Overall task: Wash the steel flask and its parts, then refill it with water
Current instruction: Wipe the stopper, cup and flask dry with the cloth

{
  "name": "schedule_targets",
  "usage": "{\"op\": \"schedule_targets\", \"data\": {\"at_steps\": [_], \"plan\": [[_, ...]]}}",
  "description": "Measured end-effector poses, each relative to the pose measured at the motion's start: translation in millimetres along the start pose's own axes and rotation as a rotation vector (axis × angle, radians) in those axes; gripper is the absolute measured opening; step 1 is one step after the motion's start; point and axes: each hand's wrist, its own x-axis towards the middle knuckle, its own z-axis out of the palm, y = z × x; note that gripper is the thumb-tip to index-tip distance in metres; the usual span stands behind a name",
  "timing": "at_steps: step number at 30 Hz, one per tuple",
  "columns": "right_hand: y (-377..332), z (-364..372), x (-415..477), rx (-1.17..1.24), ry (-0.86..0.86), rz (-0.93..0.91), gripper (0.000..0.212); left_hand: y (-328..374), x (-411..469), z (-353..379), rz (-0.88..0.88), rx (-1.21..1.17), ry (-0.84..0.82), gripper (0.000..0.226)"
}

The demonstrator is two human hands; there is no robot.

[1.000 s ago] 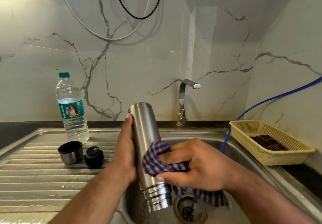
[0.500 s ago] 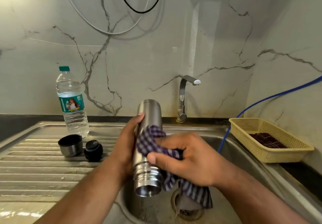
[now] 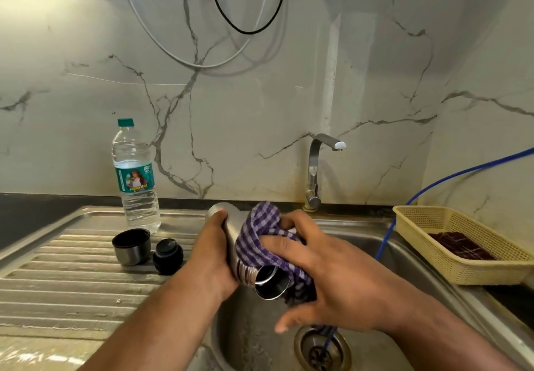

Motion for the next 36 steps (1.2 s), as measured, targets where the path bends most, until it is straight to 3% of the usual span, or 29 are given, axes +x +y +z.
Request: {"op": "schedule_targets", "data": {"at_steps": [5,9,13,16,20,23,26,28,30,32,36], "plan": [[5.9,13.7,0.8,0.168,0.383,-0.081,0.073,-5.6,-1.3,5.4,0.01,0.007,-0.082,0.05],[14.9,-6.5,-3.1,0.453,0.601,-0.036,0.071,-0.4,1.9,3.7,0.058,-0.012,-0.092,0.068],[23.7,-38.4,-18.0,0.728,0.681,0.122,0.064,13.5,-0.6,2.0,0.076,0.081,-0.201,0.089],[30.0,-43.6,-22.8,0.816,0.763,0.272,0.063,8.1,-4.8,6.7,0.123,0.087,-0.254,0.074],[47.1,-29.1,-16.9,1.318,0.913,0.488,0.081,-3.6,-1.0,16.3,0.284,0.082,-0.32,0.059],[53.1,-29.5,-18.1,1.393,0.914,0.552,0.085,1.4,0.2,11.7,0.377,0.173,-0.346,0.067],[58.5,-34.6,-23.6,1.413,0.875,0.542,0.083,10.2,-17.8,9.3,0.256,0.257,-0.393,0.093],[61.7,-37.0,-27.4,1.414,0.84,0.487,0.085,10.1,-27.2,3.5,0.163,0.297,-0.415,0.092],[62.6,-38.4,-29.1,1.406,0.806,0.455,0.081,4.5,-22.1,-2.9,0.086,0.332,-0.411,0.104],[61.7,-38.9,-28.5,1.405,0.81,0.476,0.074,-4.8,-19.1,1.8,0.106,0.343,-0.404,0.094],[60.7,-35.7,-22.6,1.471,0.891,0.648,0.075,-13.5,-15.5,17.5,0.37,0.337,-0.3,0.048]]}}
